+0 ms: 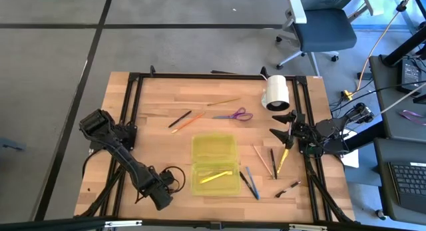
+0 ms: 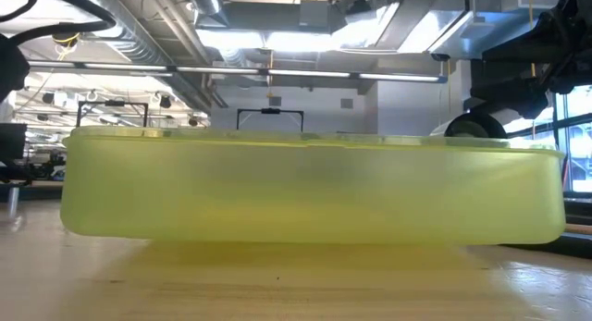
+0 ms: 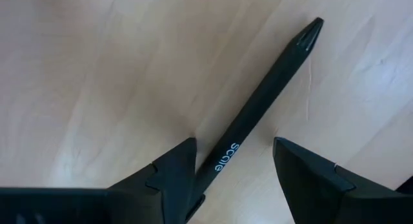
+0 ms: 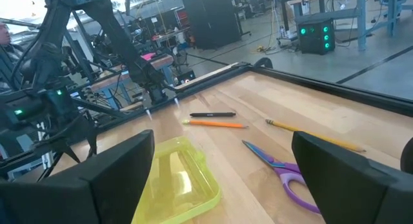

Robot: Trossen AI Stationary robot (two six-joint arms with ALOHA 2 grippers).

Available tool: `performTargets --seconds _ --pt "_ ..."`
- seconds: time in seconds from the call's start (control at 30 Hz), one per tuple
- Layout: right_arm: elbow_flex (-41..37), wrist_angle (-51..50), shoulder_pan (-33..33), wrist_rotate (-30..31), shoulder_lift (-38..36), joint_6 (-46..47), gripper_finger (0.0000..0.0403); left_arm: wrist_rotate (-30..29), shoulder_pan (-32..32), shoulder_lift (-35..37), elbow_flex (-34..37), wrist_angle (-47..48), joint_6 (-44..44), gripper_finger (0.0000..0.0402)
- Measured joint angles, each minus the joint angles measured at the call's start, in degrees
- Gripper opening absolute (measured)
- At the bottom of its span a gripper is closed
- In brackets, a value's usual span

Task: Pick & place school supplies into a supply box
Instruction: Put the black pen into the yellow supply box

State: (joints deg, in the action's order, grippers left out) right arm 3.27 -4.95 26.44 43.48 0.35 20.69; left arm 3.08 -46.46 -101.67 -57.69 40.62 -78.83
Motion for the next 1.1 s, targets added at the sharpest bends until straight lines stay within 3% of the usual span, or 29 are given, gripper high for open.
performTargets --seconds 0.2,0.67,1.1 --pt "0.0 0.0 0.0 0.0 0.0 -0.2 0.0369 -0.1 0.0 -0.1 0.1 0.2 4.4 0.0178" --pt "0.0 0.0 0.0 0.0 0.0 -2.8 0.0369 -1.7 0.0 -0.2 0.2 0.7 7.2 0.0053" --pt "0.0 0.0 0.0 0.0 0.0 -3.1 0.0369 -1.2 0.1 -0.3 -0.8 1.4 7.2 0.0026"
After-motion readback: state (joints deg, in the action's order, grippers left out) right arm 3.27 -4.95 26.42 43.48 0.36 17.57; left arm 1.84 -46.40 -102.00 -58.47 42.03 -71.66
